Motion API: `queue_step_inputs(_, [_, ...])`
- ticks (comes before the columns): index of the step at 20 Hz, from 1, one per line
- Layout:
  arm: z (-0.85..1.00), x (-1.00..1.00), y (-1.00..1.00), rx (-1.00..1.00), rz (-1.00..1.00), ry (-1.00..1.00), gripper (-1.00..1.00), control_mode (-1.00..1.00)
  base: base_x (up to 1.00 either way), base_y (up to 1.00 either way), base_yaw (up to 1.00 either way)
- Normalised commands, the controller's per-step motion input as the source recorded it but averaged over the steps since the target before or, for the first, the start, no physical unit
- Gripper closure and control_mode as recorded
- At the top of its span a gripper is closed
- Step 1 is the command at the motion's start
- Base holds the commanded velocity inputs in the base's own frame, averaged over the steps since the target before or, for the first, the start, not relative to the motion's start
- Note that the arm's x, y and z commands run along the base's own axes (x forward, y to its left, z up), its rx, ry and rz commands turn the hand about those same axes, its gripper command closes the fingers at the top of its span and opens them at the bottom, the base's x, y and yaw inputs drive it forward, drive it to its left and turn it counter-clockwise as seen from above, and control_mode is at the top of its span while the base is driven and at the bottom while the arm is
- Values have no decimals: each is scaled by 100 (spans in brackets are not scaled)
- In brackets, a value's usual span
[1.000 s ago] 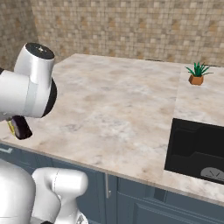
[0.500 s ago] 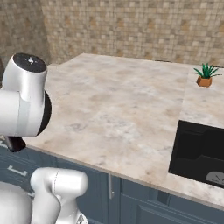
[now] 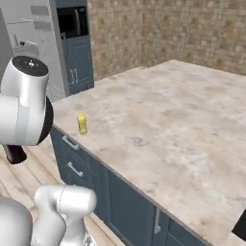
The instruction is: Place the condiment bottle and mustard from the counter to the top shelf of the fridge. If the existing items in the fridge are on the top shelf, move them to other shelves.
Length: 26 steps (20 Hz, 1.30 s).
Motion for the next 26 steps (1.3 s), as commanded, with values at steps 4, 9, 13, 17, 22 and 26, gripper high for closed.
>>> queue_step_inputs(4, [0, 0, 0, 0, 0, 0, 100, 100, -5, 31, 72])
queue_step_inputs(9, [0, 0, 0, 0, 0, 0, 100, 100, 14, 34, 59])
queue_step_inputs(13, [0, 0, 0, 0, 0, 0, 100, 100, 64, 27, 36])
queue_step_inputs(17, [0, 0, 0, 0, 0, 0, 100, 100, 100, 46, 21])
queue_step_inputs(22, [0, 0, 0, 0, 0, 0, 100, 100, 100, 39, 18])
queue_step_inputs(26, [0, 0, 0, 0, 0, 0, 100, 100, 100, 18, 11])
